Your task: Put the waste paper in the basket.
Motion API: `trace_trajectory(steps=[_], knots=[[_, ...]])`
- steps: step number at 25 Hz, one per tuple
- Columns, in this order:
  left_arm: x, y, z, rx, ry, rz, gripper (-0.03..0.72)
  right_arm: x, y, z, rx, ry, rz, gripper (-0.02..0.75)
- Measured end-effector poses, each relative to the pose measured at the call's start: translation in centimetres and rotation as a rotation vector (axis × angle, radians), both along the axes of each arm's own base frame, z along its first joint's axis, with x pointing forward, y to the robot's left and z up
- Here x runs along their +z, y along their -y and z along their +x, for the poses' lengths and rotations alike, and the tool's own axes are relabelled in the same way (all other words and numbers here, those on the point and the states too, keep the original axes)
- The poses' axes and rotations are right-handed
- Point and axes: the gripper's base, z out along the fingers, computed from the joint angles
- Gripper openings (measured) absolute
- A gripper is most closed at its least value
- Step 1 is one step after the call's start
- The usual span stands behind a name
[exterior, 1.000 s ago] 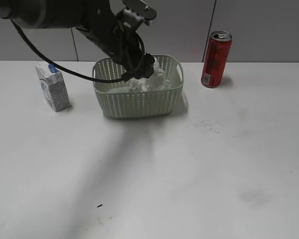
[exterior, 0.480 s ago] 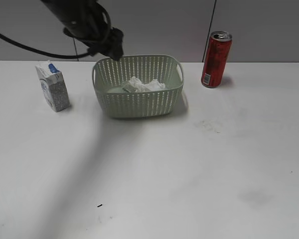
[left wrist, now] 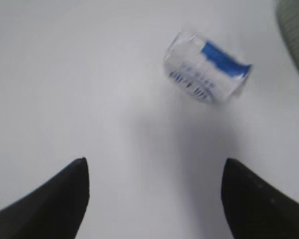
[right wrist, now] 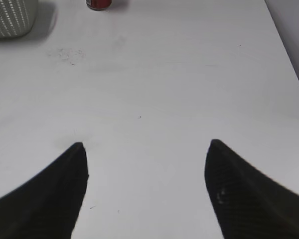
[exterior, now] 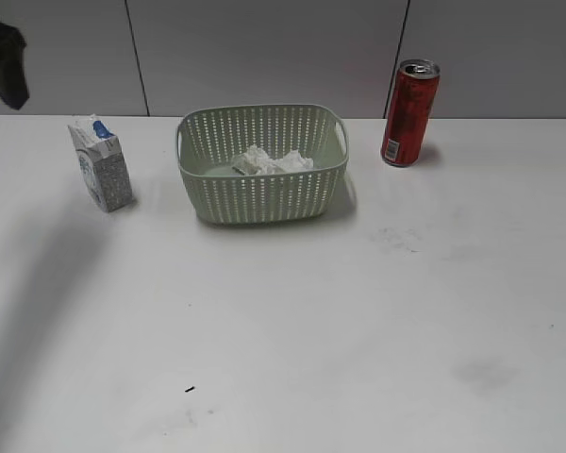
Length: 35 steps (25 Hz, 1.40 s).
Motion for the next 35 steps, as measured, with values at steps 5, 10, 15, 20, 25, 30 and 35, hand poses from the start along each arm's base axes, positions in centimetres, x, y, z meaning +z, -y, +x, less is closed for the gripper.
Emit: trace_trajectory(steps=[5, 10, 15, 20, 25, 30, 35], knots=[[0.2, -2.1, -3.3, 0.06, -0.059, -0.004, 0.602, 0.0, 0.0, 0.0, 0.0, 0.0, 0.0, 0.553], [0.5, -2.4, -8.8, 0.092, -0.005, -0.021, 0.592, 0.0, 0.0, 0.0, 0.0, 0.0, 0.0, 0.553], [-0.2, -3.2, -15.1, 0.124, 0.049, -0.027, 0.591, 0.0, 0.0, 0.0, 0.0, 0.0, 0.0, 0.553], [-1.6, -3.6, -21.3, 0.153, 0.087, -0.039, 0.591, 0.0, 0.0, 0.0, 0.0, 0.0, 0.0, 0.553], [-2.9, -3.8, -26.3, 0.173, 0.151, -0.056, 0.591, 0.0, 0.0, 0.0, 0.0, 0.0, 0.0, 0.553], [-3.1, -4.0, -30.2, 0.18, 0.281, -0.076, 0.59, 0.0, 0.0, 0.0, 0.0, 0.001, 0.0, 0.553], [-1.6, -4.2, -33.0, 0.183, 0.484, -0.107, 0.59, 0.0, 0.0, 0.0, 0.0, 0.0, 0.0, 0.553]])
